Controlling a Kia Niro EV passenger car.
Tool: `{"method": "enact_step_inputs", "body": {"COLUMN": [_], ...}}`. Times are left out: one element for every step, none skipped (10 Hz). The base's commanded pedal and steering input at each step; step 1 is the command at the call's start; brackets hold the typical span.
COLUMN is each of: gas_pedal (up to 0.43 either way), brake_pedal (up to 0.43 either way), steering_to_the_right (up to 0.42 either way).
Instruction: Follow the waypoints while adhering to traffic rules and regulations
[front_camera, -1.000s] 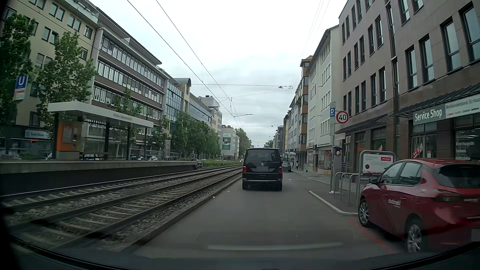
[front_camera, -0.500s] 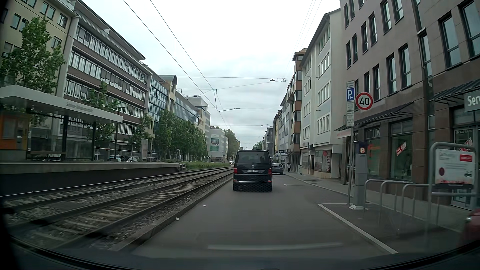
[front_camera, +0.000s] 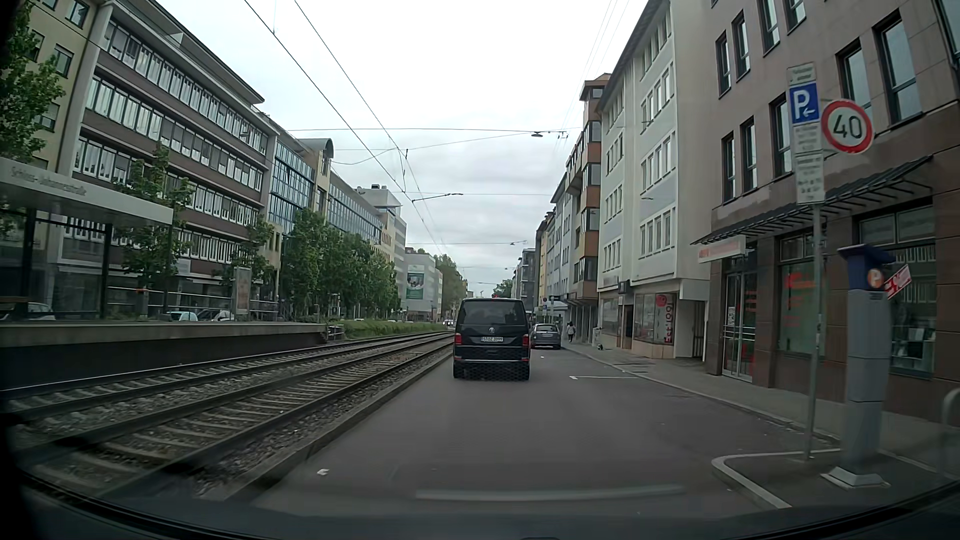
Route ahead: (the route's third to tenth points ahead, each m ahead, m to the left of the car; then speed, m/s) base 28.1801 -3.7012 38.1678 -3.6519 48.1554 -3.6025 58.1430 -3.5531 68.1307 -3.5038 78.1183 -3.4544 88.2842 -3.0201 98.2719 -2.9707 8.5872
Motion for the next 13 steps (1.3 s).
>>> {"method": "enact_step_inputs", "body": {"gas_pedal": [0.079, 0.079, 0.079, 0.067, 0.059, 0.059, 0.059, 0.059, 0.059, 0.059, 0.059, 0.059, 0.0], "brake_pedal": [0.0, 0.0, 0.0, 0.0, 0.0, 0.0, 0.0, 0.0, 0.0, 0.0, 0.0, 0.0, 0.0], "steering_to_the_right": [0.004, 0.003, 0.001, 0.001, 0.001, 0.001, 0.001, 0.001, 0.0, 0.0, 0.0, 0.0, 0.0]}}
